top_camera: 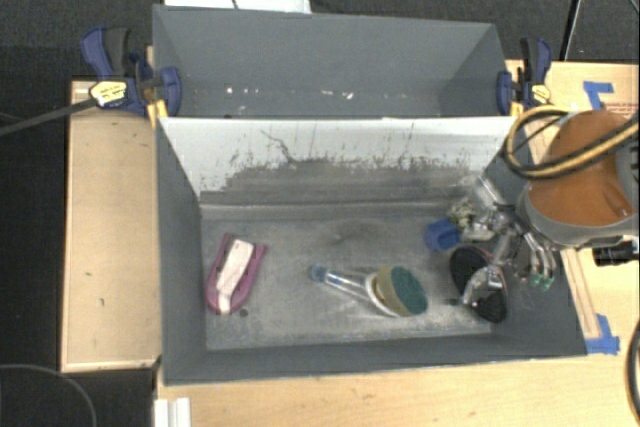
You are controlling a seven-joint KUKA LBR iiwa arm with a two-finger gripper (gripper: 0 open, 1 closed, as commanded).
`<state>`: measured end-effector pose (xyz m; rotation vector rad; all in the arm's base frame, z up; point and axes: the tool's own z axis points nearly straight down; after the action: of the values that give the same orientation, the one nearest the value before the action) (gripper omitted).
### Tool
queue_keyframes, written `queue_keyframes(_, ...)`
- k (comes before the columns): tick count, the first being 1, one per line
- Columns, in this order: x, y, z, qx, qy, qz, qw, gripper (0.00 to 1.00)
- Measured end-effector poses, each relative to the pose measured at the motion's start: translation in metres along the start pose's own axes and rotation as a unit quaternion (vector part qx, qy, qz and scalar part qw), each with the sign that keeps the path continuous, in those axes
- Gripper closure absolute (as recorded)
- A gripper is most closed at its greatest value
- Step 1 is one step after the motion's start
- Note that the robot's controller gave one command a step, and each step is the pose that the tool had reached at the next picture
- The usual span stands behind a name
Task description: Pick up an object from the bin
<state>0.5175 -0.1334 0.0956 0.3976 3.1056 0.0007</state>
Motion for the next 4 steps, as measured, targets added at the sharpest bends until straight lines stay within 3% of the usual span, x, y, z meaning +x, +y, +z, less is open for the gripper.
queue_keyframes(1,0.037,-0.009,-0.005,0.001,0.0045,0.165,0.9863,0.0)
queue_keyframes(2,0.001,0.028,-0.012,0.002,0.0029,0.482,0.8763,0.0)
queue_keyframes(3,-0.031,0.048,0.023,0.002,0.0022,0.327,0.9451,0.0)
queue_keyframes(4,-0.031,0.047,0.022,0.002,0.0021,0.325,0.9458,0.0)
